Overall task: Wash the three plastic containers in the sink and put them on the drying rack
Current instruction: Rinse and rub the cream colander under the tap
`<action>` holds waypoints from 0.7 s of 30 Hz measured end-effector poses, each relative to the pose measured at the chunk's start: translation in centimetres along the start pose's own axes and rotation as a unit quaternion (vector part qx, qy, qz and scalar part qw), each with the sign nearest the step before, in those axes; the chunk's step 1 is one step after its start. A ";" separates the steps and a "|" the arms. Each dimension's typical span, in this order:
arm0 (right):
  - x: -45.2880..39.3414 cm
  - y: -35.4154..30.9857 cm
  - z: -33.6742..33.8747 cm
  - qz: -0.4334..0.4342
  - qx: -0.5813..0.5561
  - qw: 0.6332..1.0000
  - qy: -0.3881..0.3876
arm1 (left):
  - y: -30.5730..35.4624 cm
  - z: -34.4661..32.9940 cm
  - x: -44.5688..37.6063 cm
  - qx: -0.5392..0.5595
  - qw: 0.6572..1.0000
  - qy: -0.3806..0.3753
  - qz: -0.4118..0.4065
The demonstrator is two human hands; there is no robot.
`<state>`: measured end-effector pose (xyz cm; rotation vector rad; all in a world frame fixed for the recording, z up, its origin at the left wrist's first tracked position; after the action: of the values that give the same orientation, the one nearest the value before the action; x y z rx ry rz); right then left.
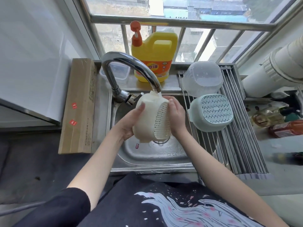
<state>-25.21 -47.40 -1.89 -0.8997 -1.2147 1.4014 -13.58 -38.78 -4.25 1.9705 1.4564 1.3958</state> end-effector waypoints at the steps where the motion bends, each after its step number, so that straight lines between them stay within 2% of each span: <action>1: 0.0 -0.1 0.3 -0.004 -0.026 1.000 0.014 | 0.0 0.6 -0.2 -0.022 0.999 0.023 -0.016; 3: -0.2 0.6 0.0 -0.067 -0.067 0.995 0.012 | -0.3 1.5 -0.1 -0.052 0.997 0.036 -0.037; 7: 0.1 3.9 -3.6 -0.234 -0.075 0.962 -0.116 | -1.0 2.9 0.5 0.001 0.999 0.036 -0.035; 9: 0.6 4.6 -3.5 -0.285 -0.062 0.952 -0.094 | -1.0 3.6 0.5 0.047 0.998 0.032 -0.038; 11: 0.0 3.4 -2.7 -0.228 -0.010 0.971 -0.067 | -0.9 4.2 0.6 0.140 0.989 0.016 -0.038; 14: -0.9 0.8 -2.8 -0.120 0.038 0.989 -0.078 | -0.8 3.3 0.5 0.266 0.963 -0.028 -0.035; 18: -0.4 0.0 -3.7 -0.165 -0.163 0.962 -0.145 | -0.7 1.5 0.0 0.341 0.940 -0.024 -0.019; 21: -0.2 0.5 -2.6 -0.205 -0.267 0.932 -0.138 | -0.3 0.7 -1.1 0.341 0.940 0.009 -0.007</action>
<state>-22.82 -47.08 -2.91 -0.7532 -1.9315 0.8850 -13.17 -39.41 -5.30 2.3112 2.1694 0.9642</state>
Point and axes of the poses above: each hand's wrist, its own x-axis away from the middle knuckle, its own z-axis out of the back of the hand, y = z × x, the point moved 9 cm from there along -x, towards the middle knuckle, and after that the axes turned 5 degrees about y, right-handed, at the moved point
